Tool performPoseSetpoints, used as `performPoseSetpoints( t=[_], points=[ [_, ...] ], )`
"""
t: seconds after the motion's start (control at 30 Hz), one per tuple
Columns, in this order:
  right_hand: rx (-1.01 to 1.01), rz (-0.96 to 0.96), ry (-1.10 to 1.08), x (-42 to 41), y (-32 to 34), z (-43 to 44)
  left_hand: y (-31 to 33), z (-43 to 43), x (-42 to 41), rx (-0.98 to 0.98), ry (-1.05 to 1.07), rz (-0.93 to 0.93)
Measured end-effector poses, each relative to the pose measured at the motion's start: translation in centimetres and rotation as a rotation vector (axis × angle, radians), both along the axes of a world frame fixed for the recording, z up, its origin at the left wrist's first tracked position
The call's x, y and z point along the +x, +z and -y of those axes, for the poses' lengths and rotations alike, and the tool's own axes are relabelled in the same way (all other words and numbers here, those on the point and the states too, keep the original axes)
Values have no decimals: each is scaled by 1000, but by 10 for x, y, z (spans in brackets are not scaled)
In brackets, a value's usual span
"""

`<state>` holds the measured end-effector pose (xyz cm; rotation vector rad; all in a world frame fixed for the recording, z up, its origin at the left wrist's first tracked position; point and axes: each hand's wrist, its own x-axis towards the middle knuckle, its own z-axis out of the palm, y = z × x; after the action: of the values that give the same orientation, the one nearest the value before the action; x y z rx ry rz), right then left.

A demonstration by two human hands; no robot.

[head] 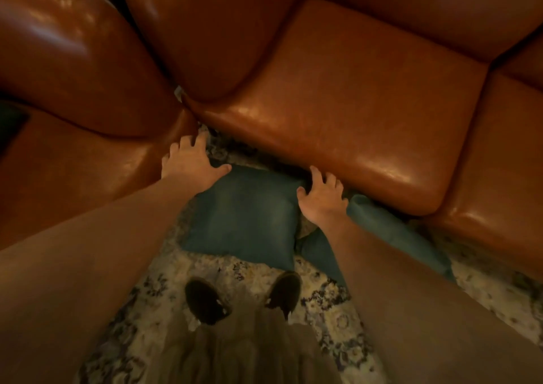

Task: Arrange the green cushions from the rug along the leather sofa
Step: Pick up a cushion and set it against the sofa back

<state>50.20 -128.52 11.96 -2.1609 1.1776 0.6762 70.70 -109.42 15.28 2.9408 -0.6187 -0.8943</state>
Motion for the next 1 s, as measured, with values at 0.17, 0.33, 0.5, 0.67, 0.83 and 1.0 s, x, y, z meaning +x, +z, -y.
performPoseSetpoints(
  t=[0.17, 0.33, 0.5, 0.67, 0.83, 1.0],
  points=[
    [22, -25, 9, -9, -79, -4, -74, -4, -17, 59, -54, -27],
    [34, -54, 35, -18, -167, -15, -165, -25, -24, 112, -26, -95],
    [55, -44, -20, -22, -246, -23, -242, -47, -30, 77, 28, -133],
    [145, 34, -243, -23, -312, -26, -310, -68, -31, 68, 121, -198],
    [238, 140, -504, -11, -356, -20, -362, -74, -21, -54, 307, -279],
    [378, 264, -820, -4, -383, -16, -390, -73, -8, -302, 690, -298]
  ],
)
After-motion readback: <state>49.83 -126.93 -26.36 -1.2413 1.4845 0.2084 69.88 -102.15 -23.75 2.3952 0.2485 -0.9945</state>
